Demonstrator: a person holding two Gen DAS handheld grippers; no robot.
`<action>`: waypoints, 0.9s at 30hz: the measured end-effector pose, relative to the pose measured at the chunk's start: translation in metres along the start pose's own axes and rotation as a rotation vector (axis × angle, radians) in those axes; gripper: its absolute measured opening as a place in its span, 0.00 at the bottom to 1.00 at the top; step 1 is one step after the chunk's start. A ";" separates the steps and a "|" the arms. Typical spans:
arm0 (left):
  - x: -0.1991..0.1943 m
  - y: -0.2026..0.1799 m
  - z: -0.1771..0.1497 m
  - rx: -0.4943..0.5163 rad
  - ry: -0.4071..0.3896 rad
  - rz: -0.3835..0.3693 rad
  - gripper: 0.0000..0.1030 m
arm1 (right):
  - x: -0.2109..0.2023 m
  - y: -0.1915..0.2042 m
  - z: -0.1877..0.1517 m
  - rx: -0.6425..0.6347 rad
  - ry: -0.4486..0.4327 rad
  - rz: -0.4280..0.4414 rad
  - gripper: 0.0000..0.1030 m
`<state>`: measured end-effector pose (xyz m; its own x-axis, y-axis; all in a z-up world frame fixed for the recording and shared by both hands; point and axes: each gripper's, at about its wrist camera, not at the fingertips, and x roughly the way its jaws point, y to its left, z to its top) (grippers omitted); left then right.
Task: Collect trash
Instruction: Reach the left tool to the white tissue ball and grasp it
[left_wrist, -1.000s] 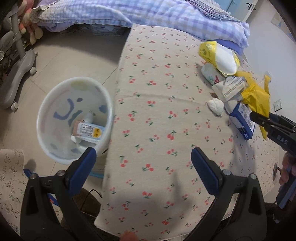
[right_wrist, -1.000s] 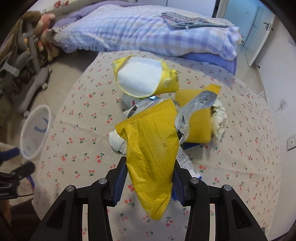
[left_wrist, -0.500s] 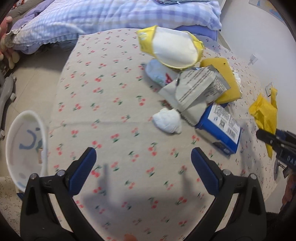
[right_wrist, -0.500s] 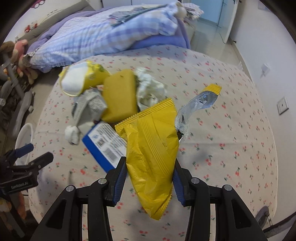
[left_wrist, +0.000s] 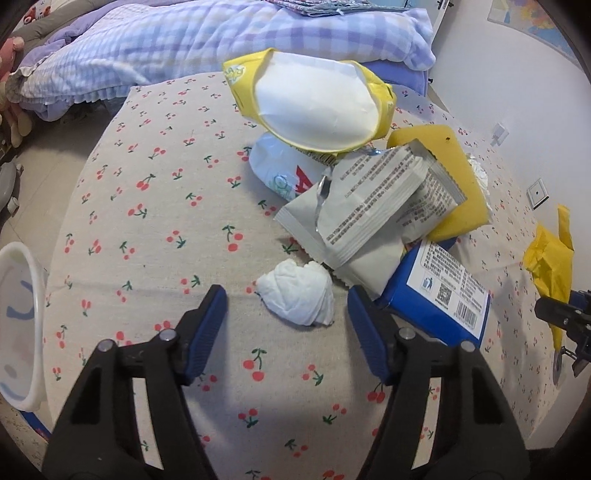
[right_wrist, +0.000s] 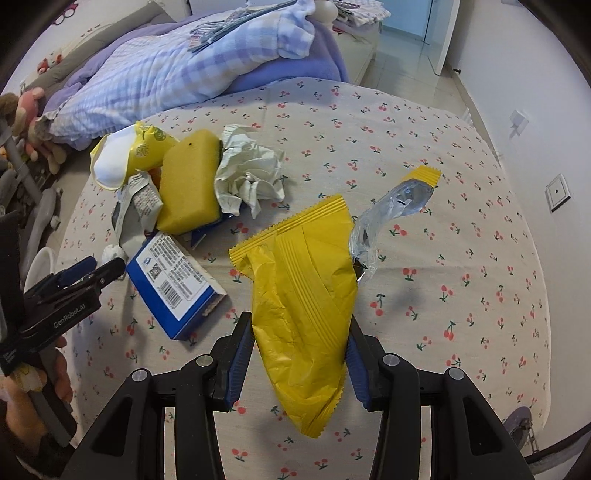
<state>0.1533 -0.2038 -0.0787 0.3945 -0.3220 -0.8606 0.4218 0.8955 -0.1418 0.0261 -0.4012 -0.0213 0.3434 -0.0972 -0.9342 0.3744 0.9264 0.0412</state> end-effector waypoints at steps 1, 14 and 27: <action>0.001 0.000 0.000 -0.002 -0.001 0.001 0.62 | 0.000 -0.001 -0.001 0.002 0.000 0.000 0.47; -0.007 0.001 -0.001 0.025 0.005 -0.002 0.26 | -0.004 -0.004 -0.002 0.016 -0.010 -0.003 0.47; -0.047 0.027 -0.010 0.019 -0.013 -0.014 0.26 | -0.017 0.031 0.004 -0.002 -0.042 0.038 0.47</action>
<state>0.1378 -0.1614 -0.0472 0.3985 -0.3386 -0.8524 0.4426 0.8850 -0.1446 0.0354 -0.3727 -0.0030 0.3934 -0.0774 -0.9161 0.3585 0.9305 0.0753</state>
